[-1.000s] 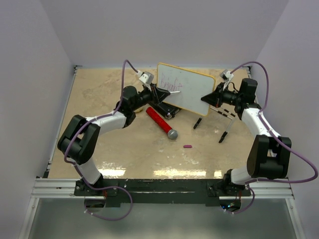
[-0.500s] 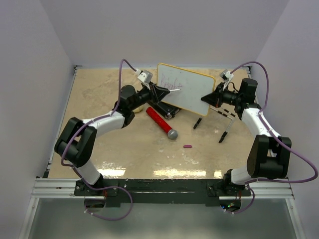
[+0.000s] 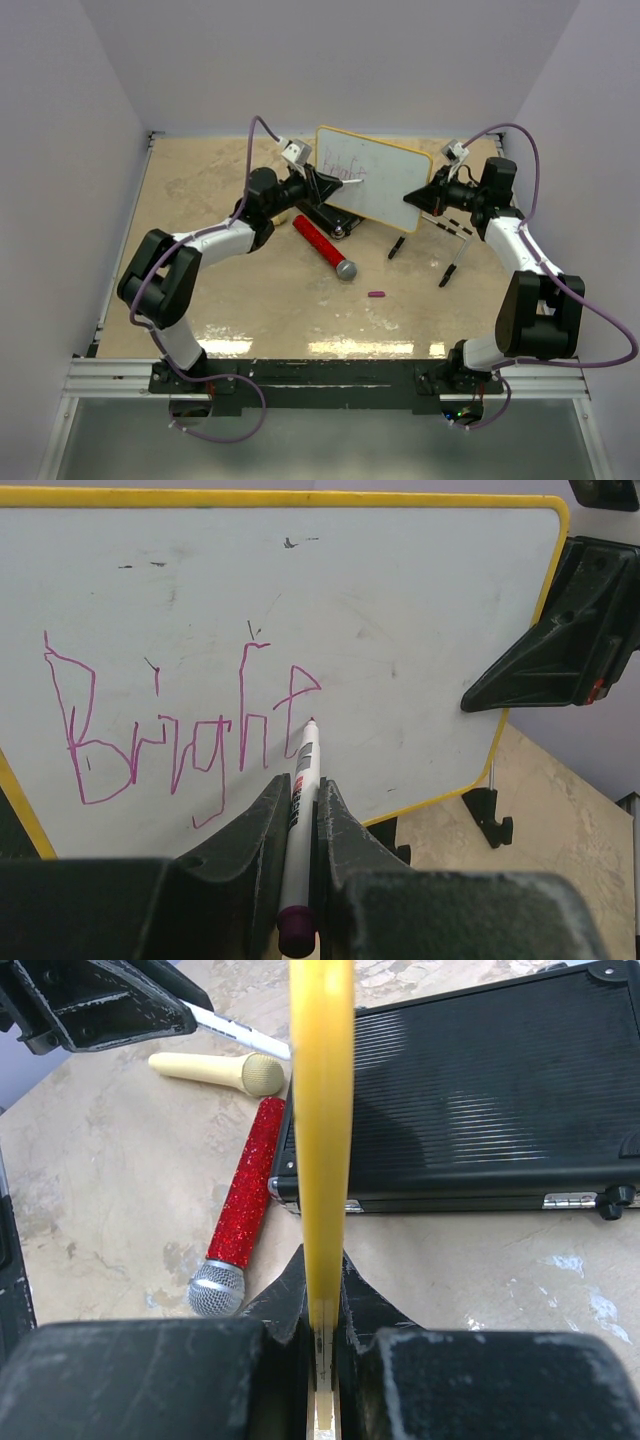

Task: Write a sentence on the whiteboard
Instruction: Write with the whiteboard marker without the cap on the whiteboard.

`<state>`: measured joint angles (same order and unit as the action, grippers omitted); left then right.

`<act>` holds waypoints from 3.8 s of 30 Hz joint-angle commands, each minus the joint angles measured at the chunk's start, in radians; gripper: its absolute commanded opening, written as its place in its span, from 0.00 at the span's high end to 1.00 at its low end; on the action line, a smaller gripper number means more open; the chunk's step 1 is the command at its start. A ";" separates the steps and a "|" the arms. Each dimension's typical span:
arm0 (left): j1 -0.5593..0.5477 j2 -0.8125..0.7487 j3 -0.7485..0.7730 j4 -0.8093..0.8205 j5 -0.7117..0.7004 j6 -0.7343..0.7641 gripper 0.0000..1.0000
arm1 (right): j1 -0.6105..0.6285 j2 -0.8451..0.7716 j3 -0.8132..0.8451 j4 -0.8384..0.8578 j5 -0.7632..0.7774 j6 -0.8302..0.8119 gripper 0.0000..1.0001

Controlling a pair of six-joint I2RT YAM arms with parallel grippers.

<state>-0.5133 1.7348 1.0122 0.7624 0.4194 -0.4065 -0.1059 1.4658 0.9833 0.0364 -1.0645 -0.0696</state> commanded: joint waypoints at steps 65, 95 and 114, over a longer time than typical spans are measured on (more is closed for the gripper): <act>-0.028 0.051 0.086 -0.011 0.044 0.009 1.00 | 0.006 -0.012 0.028 -0.010 -0.006 -0.024 1.00; -0.028 0.032 0.108 0.038 0.033 -0.023 1.00 | 0.006 -0.013 0.028 -0.013 -0.003 -0.025 1.00; -0.030 0.048 0.055 0.009 0.044 -0.008 1.00 | 0.005 -0.010 0.029 -0.015 -0.003 -0.025 1.00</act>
<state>-0.5400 1.7695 1.0817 0.7616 0.4675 -0.4271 -0.1062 1.4658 0.9833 0.0334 -1.0637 -0.0711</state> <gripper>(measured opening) 0.165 0.056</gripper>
